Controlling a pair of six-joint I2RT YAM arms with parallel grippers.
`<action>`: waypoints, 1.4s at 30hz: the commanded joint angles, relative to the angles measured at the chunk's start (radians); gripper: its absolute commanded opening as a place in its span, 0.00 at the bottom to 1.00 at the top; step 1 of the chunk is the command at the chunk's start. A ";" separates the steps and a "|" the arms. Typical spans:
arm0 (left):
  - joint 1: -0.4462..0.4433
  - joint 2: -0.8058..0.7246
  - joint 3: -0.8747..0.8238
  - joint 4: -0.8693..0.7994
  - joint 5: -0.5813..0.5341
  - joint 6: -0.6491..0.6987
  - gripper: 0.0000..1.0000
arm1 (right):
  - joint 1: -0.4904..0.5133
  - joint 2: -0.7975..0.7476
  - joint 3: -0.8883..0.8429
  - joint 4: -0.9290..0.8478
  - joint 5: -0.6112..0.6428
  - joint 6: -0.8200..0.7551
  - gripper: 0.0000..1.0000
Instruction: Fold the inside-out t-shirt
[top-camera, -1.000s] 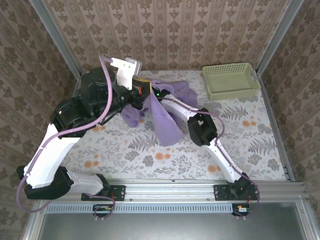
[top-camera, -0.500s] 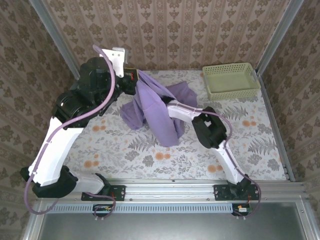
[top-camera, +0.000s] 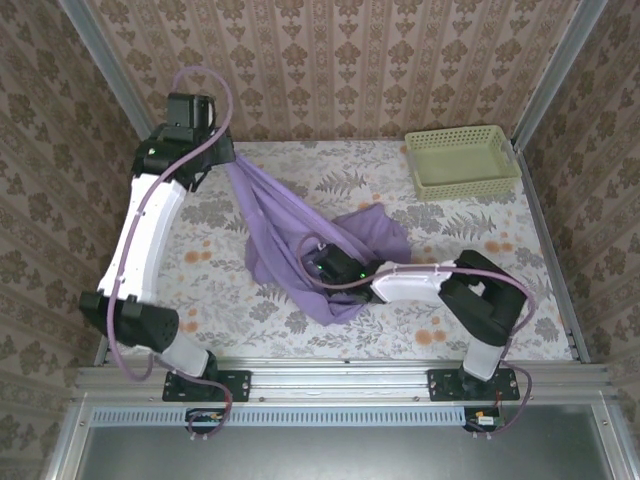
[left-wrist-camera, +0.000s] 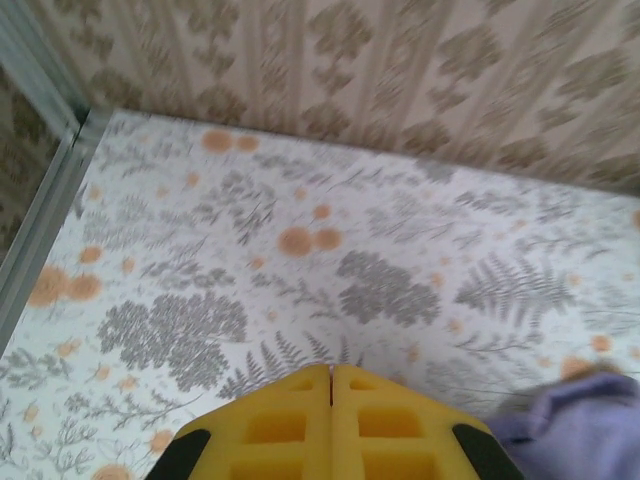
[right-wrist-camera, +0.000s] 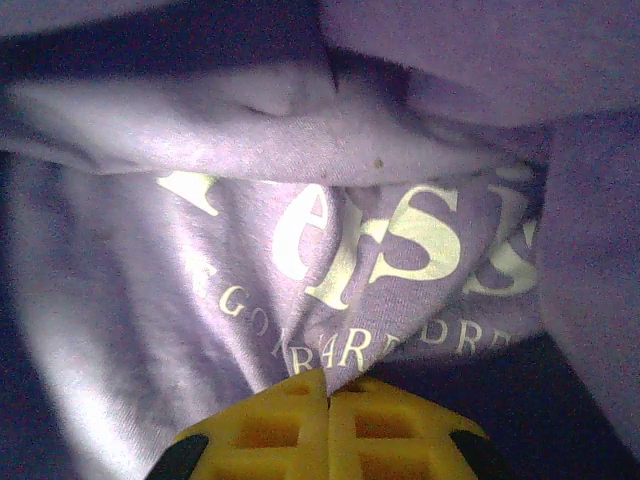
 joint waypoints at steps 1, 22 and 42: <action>0.048 0.124 -0.015 0.011 0.011 -0.004 0.00 | 0.022 -0.133 -0.110 0.177 -0.038 -0.010 0.00; -0.224 -0.089 -0.674 0.334 0.237 -0.025 0.55 | -0.042 -0.217 -0.290 0.392 -0.164 0.109 0.00; -0.299 0.294 -0.488 0.490 0.375 -0.100 0.69 | -0.021 -0.210 -0.330 0.474 -0.272 0.129 0.00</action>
